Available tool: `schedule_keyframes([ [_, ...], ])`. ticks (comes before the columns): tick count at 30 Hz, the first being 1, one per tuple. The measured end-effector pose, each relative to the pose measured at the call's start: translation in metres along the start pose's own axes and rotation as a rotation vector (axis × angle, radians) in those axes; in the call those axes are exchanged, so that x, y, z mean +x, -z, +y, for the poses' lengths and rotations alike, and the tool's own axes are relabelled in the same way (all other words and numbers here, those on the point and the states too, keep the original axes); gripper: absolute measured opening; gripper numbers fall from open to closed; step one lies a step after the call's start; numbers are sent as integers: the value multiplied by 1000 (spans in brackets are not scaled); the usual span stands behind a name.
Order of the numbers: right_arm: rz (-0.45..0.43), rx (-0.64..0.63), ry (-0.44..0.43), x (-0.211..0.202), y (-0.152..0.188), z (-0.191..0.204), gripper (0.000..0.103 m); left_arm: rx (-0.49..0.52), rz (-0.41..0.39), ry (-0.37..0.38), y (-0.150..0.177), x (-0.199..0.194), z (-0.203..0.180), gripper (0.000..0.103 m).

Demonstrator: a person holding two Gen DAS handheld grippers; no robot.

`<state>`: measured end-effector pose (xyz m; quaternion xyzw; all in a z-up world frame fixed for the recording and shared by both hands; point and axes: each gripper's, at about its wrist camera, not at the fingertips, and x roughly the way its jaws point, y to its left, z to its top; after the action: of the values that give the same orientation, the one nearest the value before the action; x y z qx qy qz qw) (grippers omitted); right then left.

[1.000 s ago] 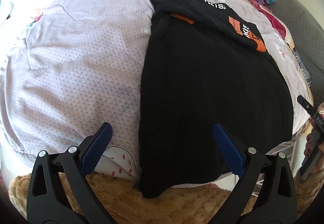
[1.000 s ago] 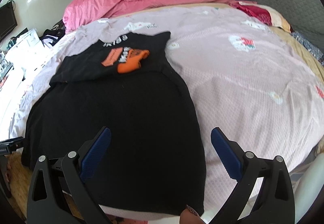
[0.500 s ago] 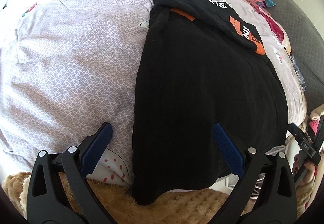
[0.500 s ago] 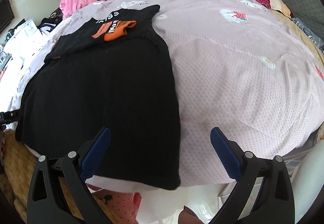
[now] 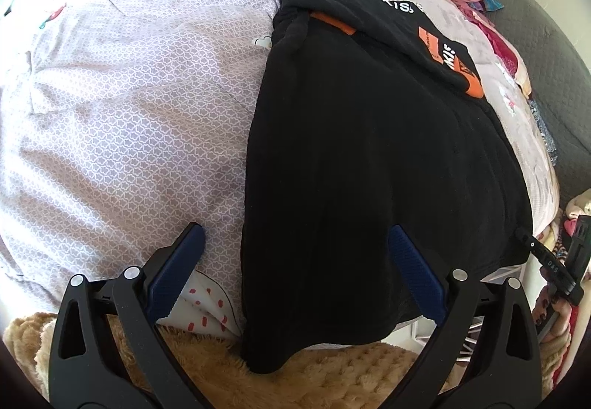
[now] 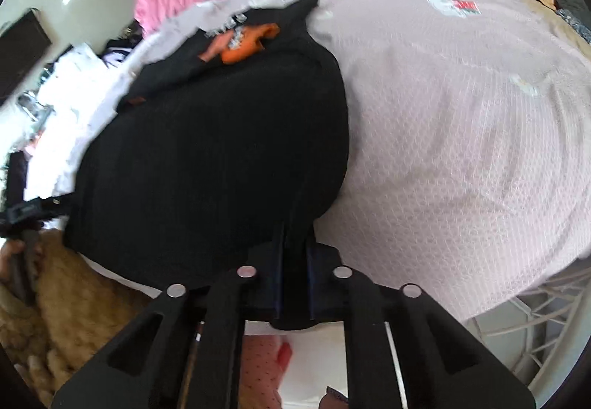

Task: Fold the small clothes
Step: 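Close both grippers on the shirt hem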

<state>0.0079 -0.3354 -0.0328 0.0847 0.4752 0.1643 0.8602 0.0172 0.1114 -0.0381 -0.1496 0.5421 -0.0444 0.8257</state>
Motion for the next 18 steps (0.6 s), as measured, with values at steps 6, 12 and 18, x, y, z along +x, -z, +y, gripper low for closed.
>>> schedule_keyframes([
  [6, -122, 9, -127, -24, -25, 9, 7, 2, -2, 13, 2, -2, 0, 93],
  [12, -241, 50, -169, -41, -61, 2, 7, 10, 1, 34, 5, -3, 0, 78],
  [18, -287, 32, -173, -41, -90, 5, 7, 34, 35, 66, 20, -2, -13, 73],
])
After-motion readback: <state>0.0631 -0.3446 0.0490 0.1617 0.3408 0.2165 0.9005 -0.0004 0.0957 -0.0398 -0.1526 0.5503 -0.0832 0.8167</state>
